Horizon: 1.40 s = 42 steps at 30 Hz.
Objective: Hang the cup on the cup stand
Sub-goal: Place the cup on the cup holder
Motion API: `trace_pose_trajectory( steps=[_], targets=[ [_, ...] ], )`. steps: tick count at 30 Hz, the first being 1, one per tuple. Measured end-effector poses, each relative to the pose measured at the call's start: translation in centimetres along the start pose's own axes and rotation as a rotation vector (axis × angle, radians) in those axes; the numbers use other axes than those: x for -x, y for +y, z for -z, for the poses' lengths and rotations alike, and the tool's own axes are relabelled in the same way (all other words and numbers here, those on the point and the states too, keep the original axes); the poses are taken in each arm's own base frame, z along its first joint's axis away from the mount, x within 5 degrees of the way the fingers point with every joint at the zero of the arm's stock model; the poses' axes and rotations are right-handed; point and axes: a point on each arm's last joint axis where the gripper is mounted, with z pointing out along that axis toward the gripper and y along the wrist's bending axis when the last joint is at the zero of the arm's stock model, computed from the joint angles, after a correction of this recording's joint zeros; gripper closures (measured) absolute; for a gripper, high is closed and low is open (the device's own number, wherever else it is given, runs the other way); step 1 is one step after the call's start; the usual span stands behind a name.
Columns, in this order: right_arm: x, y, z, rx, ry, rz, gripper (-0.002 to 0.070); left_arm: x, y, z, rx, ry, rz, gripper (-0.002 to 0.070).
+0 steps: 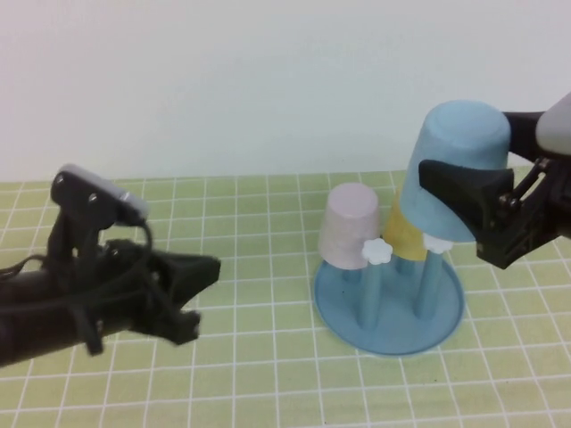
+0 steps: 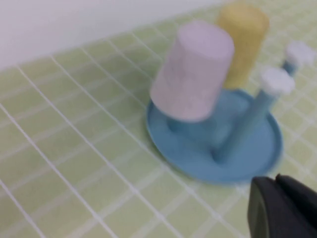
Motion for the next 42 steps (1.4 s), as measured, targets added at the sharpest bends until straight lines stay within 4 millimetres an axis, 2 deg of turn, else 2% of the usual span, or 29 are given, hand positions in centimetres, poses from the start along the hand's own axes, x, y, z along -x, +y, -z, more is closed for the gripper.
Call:
trace_pose_trajectory(
  steps=[4, 7, 15, 20, 27, 30, 34, 42],
  targets=[
    [-0.7, 0.0, -0.9, 0.016, 0.032, -0.006, 0.0132, -0.8, 0.7, 1.7, -0.046, 0.102, -0.025, 0.0676],
    [-1.6, 0.2, -2.0, 0.04, 0.068, -0.015, 0.0132, -0.6, 0.7, 3.0, -0.009, 0.117, -0.035, 0.0676],
    [-5.7, 0.5, -5.9, 0.106, 0.224, -0.044, 0.0132, 1.4, -1.8, 7.3, 0.059, 0.008, -0.078, 0.0676],
    [-6.1, 0.5, -6.6, 0.122, 0.239, -0.039, 0.0132, 1.0, -3.0, 9.4, 0.107, 0.05, -0.109, 0.0676],
    [-4.3, 0.1, -7.3, 0.118, 0.187, 0.002, 0.0132, 0.2, -3.8, 10.5, 0.112, 0.121, -0.131, 0.0676],
    [-4.2, 0.0, -7.7, 0.118, 0.185, 0.007, 0.0132, 0.2, -4.0, 10.7, 0.106, 0.122, -0.129, 0.0676],
    [-5.2, 0.0, -8.7, 0.125, 0.222, 0.003, 0.0132, 0.1, -4.1, 10.8, 0.101, 0.123, -0.128, 0.0676],
    [-8.8, -0.2, -10.9, 0.113, 0.344, -0.019, 0.013, -0.1, -4.3, 10.8, 0.073, 0.146, -0.119, 0.0676]
  ],
)
